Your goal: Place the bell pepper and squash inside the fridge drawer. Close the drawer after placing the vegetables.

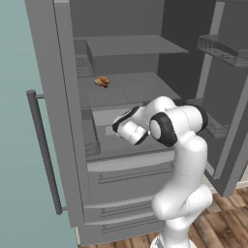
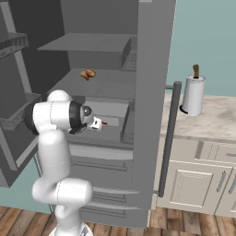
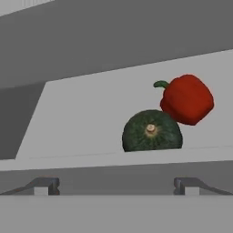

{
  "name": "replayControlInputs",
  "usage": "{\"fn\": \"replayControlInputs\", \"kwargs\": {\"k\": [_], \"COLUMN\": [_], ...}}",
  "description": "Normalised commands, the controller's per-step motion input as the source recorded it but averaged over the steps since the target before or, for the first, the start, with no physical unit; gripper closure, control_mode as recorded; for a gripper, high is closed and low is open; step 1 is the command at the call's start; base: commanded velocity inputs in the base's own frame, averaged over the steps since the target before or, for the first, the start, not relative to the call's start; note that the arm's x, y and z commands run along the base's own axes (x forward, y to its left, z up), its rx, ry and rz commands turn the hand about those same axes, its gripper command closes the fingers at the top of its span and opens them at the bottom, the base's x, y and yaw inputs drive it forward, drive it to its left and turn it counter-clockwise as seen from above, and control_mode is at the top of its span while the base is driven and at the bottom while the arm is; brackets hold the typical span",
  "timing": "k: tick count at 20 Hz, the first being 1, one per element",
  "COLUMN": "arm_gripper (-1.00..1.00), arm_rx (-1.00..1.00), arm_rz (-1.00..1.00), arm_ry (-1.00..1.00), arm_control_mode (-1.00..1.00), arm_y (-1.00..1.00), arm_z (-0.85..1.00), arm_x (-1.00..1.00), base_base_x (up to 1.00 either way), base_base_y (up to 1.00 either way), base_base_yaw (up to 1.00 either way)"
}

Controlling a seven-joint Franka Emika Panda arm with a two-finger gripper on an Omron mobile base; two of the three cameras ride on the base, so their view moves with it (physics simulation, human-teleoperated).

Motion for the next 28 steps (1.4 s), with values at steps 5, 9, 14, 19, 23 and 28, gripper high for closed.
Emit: {"fn": "replayControlInputs", "kwargs": {"k": [5, 9, 14, 19, 23, 28], "arm_gripper": [-1.00, -1.00, -1.00, -1.00, -1.00, -1.00], "arm_rx": [0.00, 0.00, 0.00, 0.00, 0.00, 0.00], "arm_rz": [0.00, 0.00, 0.00, 0.00, 0.00, 0.00], "arm_ry": [-0.11, -0.13, -0.12, -0.12, -0.14, -0.13], "arm_control_mode": [-1.00, -1.00, -1.00, -1.00, -1.00, -1.00], "arm_y": [0.00, 0.00, 0.00, 0.00, 0.00, 0.00], "arm_z": [0.00, 0.00, 0.00, 0.00, 0.00, 0.00], "arm_x": [0.58, 0.62, 0.64, 0.64, 0.63, 0.70], "base_base_x": [0.00, 0.00, 0.00, 0.00, 0.00, 0.00], "base_base_y": [0.00, 0.00, 0.00, 0.00, 0.00, 0.00], "base_base_yaw": [0.00, 0.00, 0.00, 0.00, 0.00, 0.00]}}
